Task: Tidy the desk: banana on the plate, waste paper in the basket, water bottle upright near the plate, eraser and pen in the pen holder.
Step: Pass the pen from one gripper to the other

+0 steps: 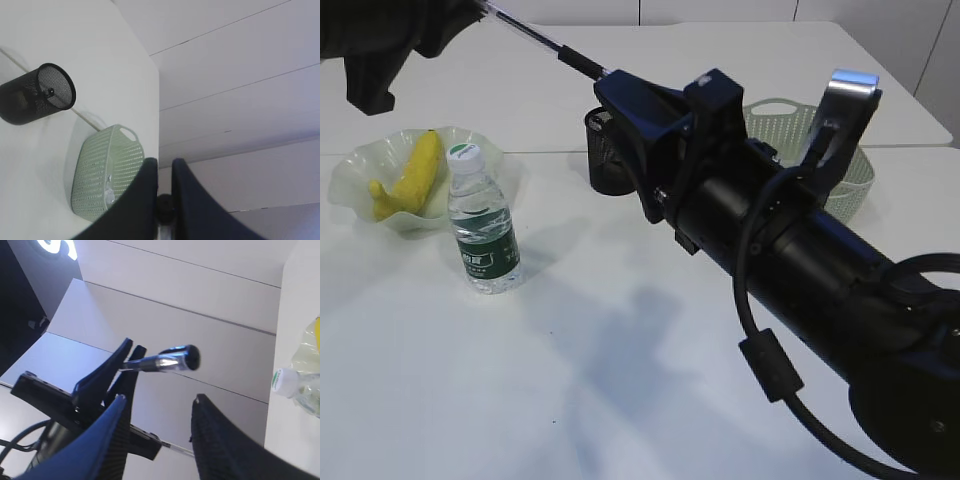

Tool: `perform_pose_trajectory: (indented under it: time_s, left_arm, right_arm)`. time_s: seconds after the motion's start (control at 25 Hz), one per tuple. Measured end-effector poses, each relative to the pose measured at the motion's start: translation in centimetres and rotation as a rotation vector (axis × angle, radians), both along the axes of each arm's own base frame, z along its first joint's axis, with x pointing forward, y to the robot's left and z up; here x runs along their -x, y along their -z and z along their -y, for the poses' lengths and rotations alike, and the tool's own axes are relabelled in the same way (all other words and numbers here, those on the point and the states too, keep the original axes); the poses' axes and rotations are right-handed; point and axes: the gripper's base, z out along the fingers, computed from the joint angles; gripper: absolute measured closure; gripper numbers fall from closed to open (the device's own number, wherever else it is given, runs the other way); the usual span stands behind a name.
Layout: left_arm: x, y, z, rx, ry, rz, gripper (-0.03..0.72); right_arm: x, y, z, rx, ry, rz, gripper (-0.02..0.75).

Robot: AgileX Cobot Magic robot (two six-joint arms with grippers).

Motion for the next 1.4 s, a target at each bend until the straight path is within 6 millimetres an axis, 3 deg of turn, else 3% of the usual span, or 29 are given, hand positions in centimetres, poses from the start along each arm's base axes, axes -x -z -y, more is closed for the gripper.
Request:
perform_pose_trajectory:
  time_s: [0.48,0.76,1.12,1.4]
  left_arm:
    - [-0.1,0.4,0.2,0.031,-0.004,-0.037,0.666]
    - [0.0,0.5,0.3,0.057,0.008,-0.062,0.666]
    - [0.1,0.6,0.5,0.062,0.029,-0.074,0.666]
    - [0.1,0.6,0.5,0.06,0.036,-0.077,0.666]
  right_arm:
    - [-1.1,0.2,-0.2,-0.078,0.05,-0.062,0.43]
    - [-1.9,-0.8,-0.8,-0.123,0.06,-0.044,0.43]
    - [-2.9,0.1,-1.4,-0.141,0.089,-0.084,0.432]
    - [-3.0,0.0,-1.3,-0.151,0.097,-0.085,0.511]
